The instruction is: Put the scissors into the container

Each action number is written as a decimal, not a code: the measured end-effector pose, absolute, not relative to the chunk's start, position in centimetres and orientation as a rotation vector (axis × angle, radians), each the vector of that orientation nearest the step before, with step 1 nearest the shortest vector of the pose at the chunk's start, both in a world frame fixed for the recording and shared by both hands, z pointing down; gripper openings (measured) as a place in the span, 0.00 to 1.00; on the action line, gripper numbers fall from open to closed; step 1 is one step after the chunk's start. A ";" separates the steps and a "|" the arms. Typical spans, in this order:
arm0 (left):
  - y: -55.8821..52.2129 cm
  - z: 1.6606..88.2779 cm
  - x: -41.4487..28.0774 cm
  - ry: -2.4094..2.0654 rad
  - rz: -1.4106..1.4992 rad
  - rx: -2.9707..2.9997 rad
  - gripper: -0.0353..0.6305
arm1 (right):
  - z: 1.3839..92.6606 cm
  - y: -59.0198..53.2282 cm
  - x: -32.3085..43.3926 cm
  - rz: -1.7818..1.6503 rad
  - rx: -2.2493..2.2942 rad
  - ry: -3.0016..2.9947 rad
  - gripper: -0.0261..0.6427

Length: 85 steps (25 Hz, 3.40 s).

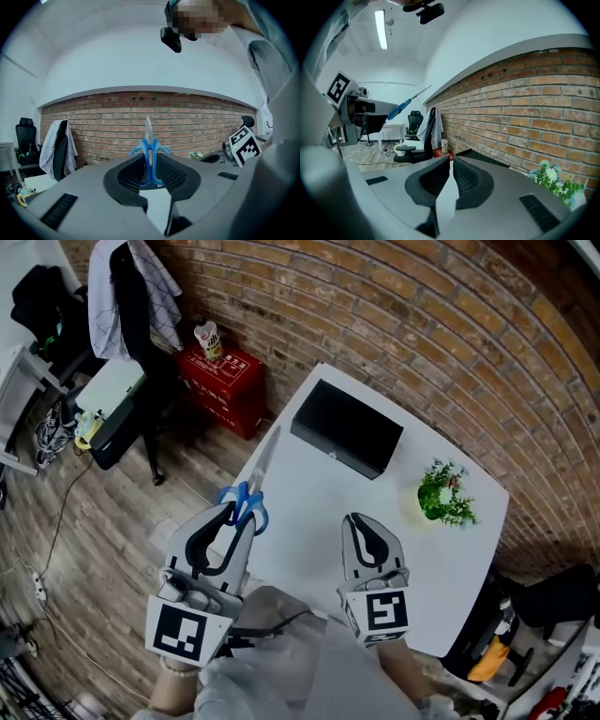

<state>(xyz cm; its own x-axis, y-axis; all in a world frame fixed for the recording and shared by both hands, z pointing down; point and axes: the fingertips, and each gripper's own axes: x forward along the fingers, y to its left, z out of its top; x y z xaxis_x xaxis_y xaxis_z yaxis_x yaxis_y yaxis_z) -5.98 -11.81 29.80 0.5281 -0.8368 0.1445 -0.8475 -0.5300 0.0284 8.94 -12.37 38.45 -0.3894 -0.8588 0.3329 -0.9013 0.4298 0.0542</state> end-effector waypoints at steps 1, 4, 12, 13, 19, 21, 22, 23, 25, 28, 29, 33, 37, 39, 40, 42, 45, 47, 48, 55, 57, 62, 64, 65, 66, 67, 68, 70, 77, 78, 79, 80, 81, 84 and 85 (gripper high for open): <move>-12.0 30.1 -6.0 -1.465 0.180 2.662 0.20 | 39.0 -12.7 8.9 0.193 1.515 -2.367 0.12; -12.7 30.9 -6.2 -1.447 0.203 2.659 0.20 | 40.3 -13.8 8.4 0.128 1.489 -2.342 0.12; -14.7 33.3 -6.7 -1.394 0.265 2.668 0.20 | 44.4 -17.2 7.9 0.234 1.532 -2.270 0.12; -14.9 33.7 -6.8 -1.390 0.270 2.661 0.20 | 45.0 -17.8 8.0 0.268 1.551 -2.266 0.12; -16.5 35.4 -7.6 -1.380 0.302 2.647 0.20 | 48.2 -21.3 9.1 0.507 1.680 -2.238 0.12; -17.0 35.9 -7.8 -1.374 0.309 2.645 0.20 | 49.5 -22.4 9.4 0.523 1.685 -2.202 0.12; -17.2 36.1 -7.9 -1.372 0.310 2.646 0.20 | 50.3 -22.9 9.4 0.528 1.681 -2.183 0.12; -17.4 36.2 -8.0 -1.370 0.310 2.646 0.20 | 50.9 -23.3 9.4 0.536 1.678 -2.166 0.12; -17.8 36.6 -8.2 -1.368 0.310 2.643 0.20 | 52.1 -24.1 9.5 0.557 1.679 -2.136 0.12; -18.3 37.2 -8.6 -1.364 0.318 2.635 0.20 | 53.4 -25.2 9.2 0.575 1.686 -2.098 0.12; -18.4 37.4 -8.7 -1.363 0.322 2.630 0.20 | 53.8 -25.6 9.2 0.580 1.688 -2.085 0.12; -18.8 38.2 -9.1 -1.361 0.344 2.620 0.20 | 55.3 -26.9 8.9 0.619 1.696 -2.045 0.19; -19.2 38.7 -9.0 -1.356 0.346 2.619 0.20 | 56.5 -28.0 9.3 0.666 1.705 -2.015 0.22; -19.4 38.9 -9.0 -1.354 0.350 2.614 0.20 | 57.0 -28.4 9.4 0.699 1.718 -2.002 0.22; -19.5 39.1 -9.1 -1.356 0.353 2.611 0.20 | 57.2 -28.6 9.5 0.719 1.726 -1.996 0.22; -19.5 39.3 -9.3 -1.358 0.363 2.604 0.20 | 57.6 -28.9 9.5 0.758 1.740 -1.988 0.22; -19.5 39.7 -9.7 -1.360 0.380 2.596 0.20 | 58.0 -29.3 9.5 0.817 1.765 -1.977 0.22; -19.6 39.8 -9.8 -1.364 0.381 2.597 0.20 | 58.2 -29.5 9.7 0.845 1.786 -1.960 0.22; -19.6 39.9 -9.9 -1.365 0.380 2.597 0.20 | 58.4 -29.6 9.8 0.848 1.793 -1.947 0.22; -19.5 39.7 -10.2 -1.369 0.372 2.587 0.20 | 58.9 -29.8 10.0 0.857 1.833 -1.869 0.17; -19.5 39.6 -10.4 -1.369 0.369 2.591 0.20 | 58.9 -29.8 9.9 0.851 1.838 -1.860 0.17; -19.4 39.7 -10.5 -1.363 0.369 2.590 0.20 | 58.8 -29.8 9.9 0.846 1.844 -1.855 0.17; -19.3 39.8 -10.6 -1.361 0.373 2.588 0.20 | 58.8 -29.7 9.8 0.847 1.843 -1.856 0.16; -19.3 39.8 -10.6 -1.360 0.374 2.588 0.20 | 58.7 -29.7 9.8 0.850 1.843 -1.857 0.16; -19.3 39.8 -10.6 -1.359 0.373 2.587 0.20 | 58.7 -29.6 9.7 0.852 1.843 -1.857 0.16; -19.3 39.8 -10.6 -1.359 0.373 2.586 0.20 | 58.8 -29.5 9.7 0.853 1.842 -1.857 0.16; -19.3 39.8 -10.6 -1.358 0.373 2.586 0.20 | 58.8 -29.4 9.6 0.855 1.841 -1.857 0.16; -19.2 39.9 -10.6 -1.358 0.371 2.587 0.20 | 58.8 -29.1 9.5 0.858 1.836 -1.859 0.16; -19.1 39.8 -10.6 -1.361 0.361 2.590 0.20 | 58.9 -27.5 8.5 0.878 1.813 -1.874 0.16; -19.0 39.8 -10.7 -1.361 0.361 2.590 0.20 | 58.8 -27.2 8.3 0.880 1.809 -1.877 0.16; -18.9 39.8 -10.7 -1.361 0.361 2.589 0.20 | 58.8 -26.9 8.1 0.881 1.804 -1.881 0.16; -18.9 39.7 -10.7 -1.361 0.359 2.590 0.20 | 58.8 -26.6 7.9 0.879 1.796 -1.885 0.16; -18.8 39.6 -10.7 -1.361 0.357 2.591 0.20 | 58.8 -26.3 7.8 0.876 1.787 -1.889 0.16; -18.6 39.4 -10.7 -1.364 0.356 2.594 0.20 | 58.7 -25.2 7.1 0.872 1.759 -1.903 0.16; -18.6 39.4 -10.7 -1.367 0.357 2.594 0.20 | 58.8 -24.9 6.9 0.874 1.749 -1.907 0.16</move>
<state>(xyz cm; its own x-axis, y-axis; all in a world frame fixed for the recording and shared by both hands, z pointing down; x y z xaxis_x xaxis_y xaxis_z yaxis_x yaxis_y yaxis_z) -10.66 -18.55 39.40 0.5466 -0.7830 0.2968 -0.8282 -0.5580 0.0530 6.94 -24.93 58.75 -0.1310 -0.7296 0.6712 -0.9847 0.0175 -0.1731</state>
